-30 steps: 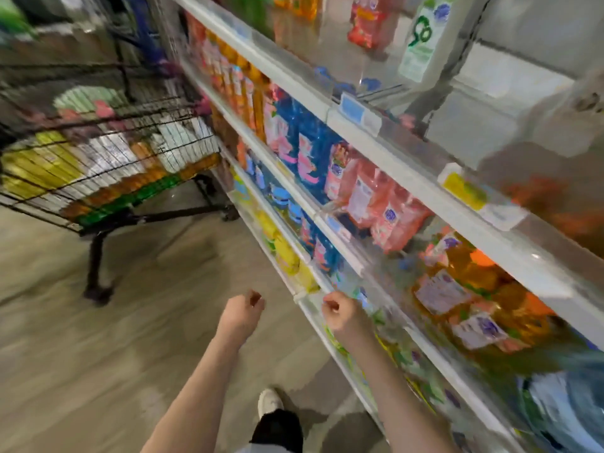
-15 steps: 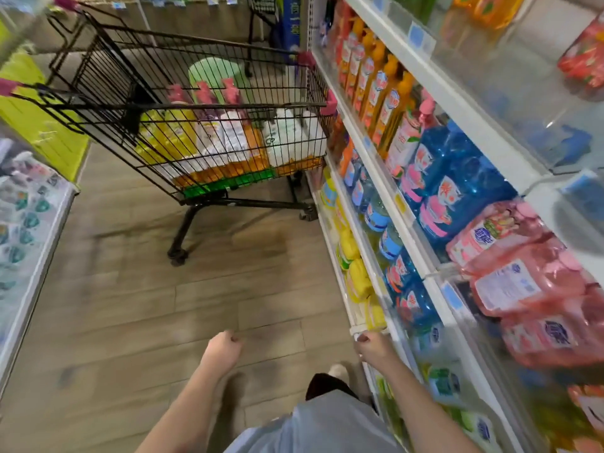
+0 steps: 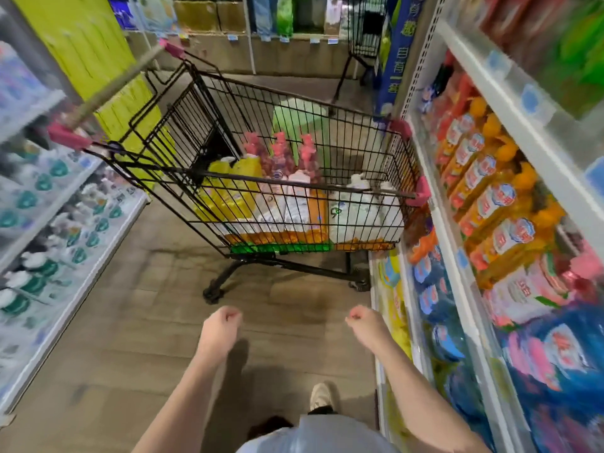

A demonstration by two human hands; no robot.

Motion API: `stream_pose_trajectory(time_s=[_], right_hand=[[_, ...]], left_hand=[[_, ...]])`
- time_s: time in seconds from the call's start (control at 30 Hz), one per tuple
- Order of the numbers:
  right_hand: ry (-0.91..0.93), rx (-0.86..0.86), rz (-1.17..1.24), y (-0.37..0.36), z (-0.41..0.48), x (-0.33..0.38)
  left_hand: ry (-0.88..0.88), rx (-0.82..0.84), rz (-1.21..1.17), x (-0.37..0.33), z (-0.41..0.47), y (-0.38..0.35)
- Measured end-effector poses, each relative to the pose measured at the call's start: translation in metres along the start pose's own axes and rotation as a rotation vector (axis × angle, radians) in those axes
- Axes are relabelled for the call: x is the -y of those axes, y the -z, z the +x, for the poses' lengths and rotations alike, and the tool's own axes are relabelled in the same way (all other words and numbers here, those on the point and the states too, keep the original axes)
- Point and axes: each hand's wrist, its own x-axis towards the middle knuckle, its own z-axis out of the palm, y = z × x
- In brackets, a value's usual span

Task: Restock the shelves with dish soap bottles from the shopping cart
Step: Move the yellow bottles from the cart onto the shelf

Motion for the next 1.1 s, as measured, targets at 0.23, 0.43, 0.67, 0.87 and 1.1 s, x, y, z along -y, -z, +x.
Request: stream_pose_trajectory(time_s=[0.23, 0.43, 0.67, 0.87, 1.1], right_hand=[[0.353, -0.206, 0.034, 0.054, 0.055, 0.15], [0.519, -0.344, -0.036, 0.058, 0.124, 0.25], [0.32, 0.001, -0.298, 0.028, 0.219, 0.332], [0.19, 0.205, -0.19, 0.007, 0.279, 0.377], [0.102, 0.326, -0.034, -0.019, 0.334, 0.412]], left_hand=[[-0.293, -0.359, -0.12, -0.127, 0.074, 0.047], [-0.507, -0.478, 0.149, -0.201, 0.178, 0.089], [-0.244, -0.03, 0.572, -0.234, 0.333, 0.108], [0.027, 0.168, 0.656, -0.229, 0.421, 0.108], [0.146, 0.163, 0.708, -0.224, 0.46, 0.096]])
